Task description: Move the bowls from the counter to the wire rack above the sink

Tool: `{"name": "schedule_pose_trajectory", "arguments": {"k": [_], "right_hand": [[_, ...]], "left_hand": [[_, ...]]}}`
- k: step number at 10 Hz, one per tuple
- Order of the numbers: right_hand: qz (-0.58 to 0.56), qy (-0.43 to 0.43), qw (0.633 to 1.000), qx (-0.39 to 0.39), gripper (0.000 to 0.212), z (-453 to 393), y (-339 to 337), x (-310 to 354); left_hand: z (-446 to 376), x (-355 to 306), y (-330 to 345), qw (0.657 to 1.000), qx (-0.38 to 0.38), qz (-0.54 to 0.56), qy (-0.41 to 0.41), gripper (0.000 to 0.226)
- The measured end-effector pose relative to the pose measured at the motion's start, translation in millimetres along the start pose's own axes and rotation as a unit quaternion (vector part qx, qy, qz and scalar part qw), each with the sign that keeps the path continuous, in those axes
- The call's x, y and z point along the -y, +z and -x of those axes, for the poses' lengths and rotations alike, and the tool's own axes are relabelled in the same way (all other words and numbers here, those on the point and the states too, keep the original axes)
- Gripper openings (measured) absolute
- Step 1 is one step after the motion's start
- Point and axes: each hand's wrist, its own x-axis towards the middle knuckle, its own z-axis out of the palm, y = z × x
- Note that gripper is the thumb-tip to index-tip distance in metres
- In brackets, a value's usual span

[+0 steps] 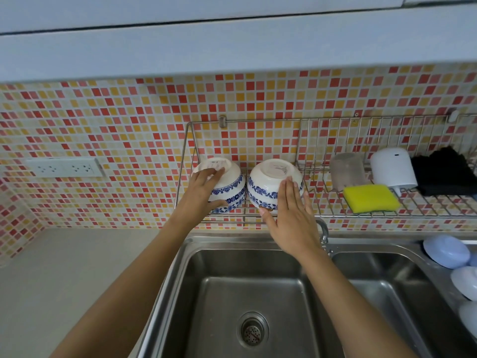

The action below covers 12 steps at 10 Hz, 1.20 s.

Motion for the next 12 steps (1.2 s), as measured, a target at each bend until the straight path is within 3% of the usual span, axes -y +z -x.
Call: {"name": "schedule_pose_trajectory", "arguments": {"k": [1, 2, 3, 4, 5, 7, 9, 10, 12], "right_hand": [[-0.003, 0.001, 1.000, -0.003, 0.084, 0.2, 0.6, -0.4], [-0.066, 0.015, 0.997, -0.030, 0.084, -1.7, -3.6, 1.9], [-0.186, 0.049, 0.979, -0.074, 0.079, -8.5, -13.4, 1.0], [-0.185, 0.035, 0.979, -0.075, 0.077, -17.3, -19.2, -3.7], [-0.126, 0.027, 0.991, -0.031, 0.071, -25.9, -16.9, -5.6], [-0.107, 0.050, 0.991, -0.065, 0.054, -28.3, -9.8, -0.8], [-0.092, 0.054, 0.993, -0.057, 0.053, -25.8, -11.8, -0.5], [-0.087, 0.052, 0.994, -0.037, 0.053, -26.7, -14.9, 1.4], [-0.063, 0.047, 0.997, -0.026, 0.058, -5.6, -20.5, 8.0]], "left_hand": [[1.4, 1.1, 0.8, 0.999, -0.024, 0.027, -0.018, 0.083], [7.0, 0.8, 4.4, 0.990, -0.087, 0.057, -0.092, 0.077], [9.5, -0.4, 6.3, 0.976, -0.102, 0.095, -0.170, 0.077], [6.5, 1.3, 6.4, 0.974, -0.087, 0.105, -0.182, 0.078], [4.5, 3.2, 6.0, 0.973, -0.077, 0.113, -0.186, 0.076], [7.1, 3.2, 7.9, 0.976, -0.077, 0.111, -0.168, 0.073], [15.7, -0.2, 8.3, 0.983, -0.106, 0.081, -0.128, 0.056], [22.0, -2.1, 5.8, 0.984, -0.084, 0.077, -0.137, 0.059], [55.1, -5.5, 23.8, 0.991, 0.011, -0.067, -0.119, 0.070]]}}
